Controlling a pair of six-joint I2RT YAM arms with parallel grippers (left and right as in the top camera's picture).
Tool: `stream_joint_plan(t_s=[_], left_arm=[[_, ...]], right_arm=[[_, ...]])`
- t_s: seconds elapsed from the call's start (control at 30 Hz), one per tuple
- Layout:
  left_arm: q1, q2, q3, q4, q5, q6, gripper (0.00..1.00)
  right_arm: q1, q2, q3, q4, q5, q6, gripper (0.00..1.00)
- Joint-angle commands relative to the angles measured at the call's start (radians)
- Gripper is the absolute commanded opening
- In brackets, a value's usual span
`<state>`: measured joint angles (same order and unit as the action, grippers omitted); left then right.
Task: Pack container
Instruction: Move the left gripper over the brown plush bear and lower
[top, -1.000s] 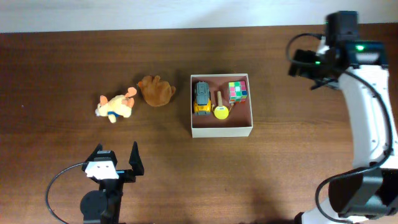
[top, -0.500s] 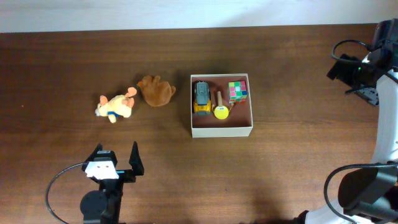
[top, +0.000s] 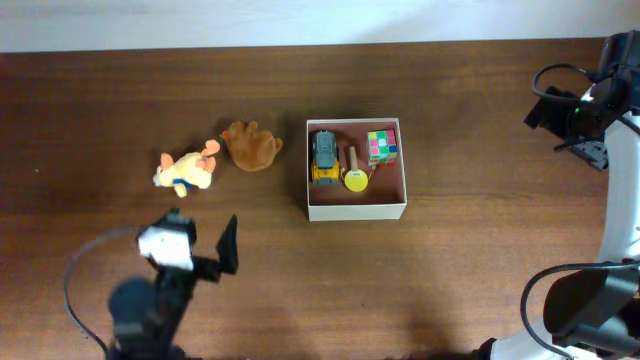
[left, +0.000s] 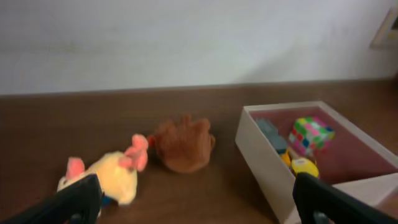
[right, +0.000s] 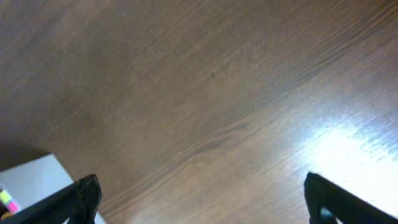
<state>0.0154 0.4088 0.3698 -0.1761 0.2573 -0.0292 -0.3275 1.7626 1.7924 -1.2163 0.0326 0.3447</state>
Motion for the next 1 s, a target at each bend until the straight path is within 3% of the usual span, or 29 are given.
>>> stream_joint_plan(t_s=[0.0,0.2,0.3,0.47,0.97], left_arm=[[0.002,0.252,0.257,-0.08,0.038,0.046,1.0],[0.002,0.663,0.638,-0.296,0.16,0.045,1.0],[0.002,0.804,0.714,-0.267,0.247,0.045,1.0],[-0.005,0.959,0.724,-0.066,0.373,0.032,1.0],[-0.251,1.261,0.768,-0.013,-0.18,0.092,1.0]], right_arm=[[0.0,-0.002,-0.008,0.001,-0.001,0.012,0.99],[0.0,-0.002,-0.008,0.001,-0.001,0.012,0.99],[0.0,-0.002,-0.008,0.001,-0.001,0.012,0.99],[0.0,-0.002,-0.008,0.001,-0.001,0.012,0.99],[0.0,-0.002,-0.008,0.001,-0.001,0.012,0.99]])
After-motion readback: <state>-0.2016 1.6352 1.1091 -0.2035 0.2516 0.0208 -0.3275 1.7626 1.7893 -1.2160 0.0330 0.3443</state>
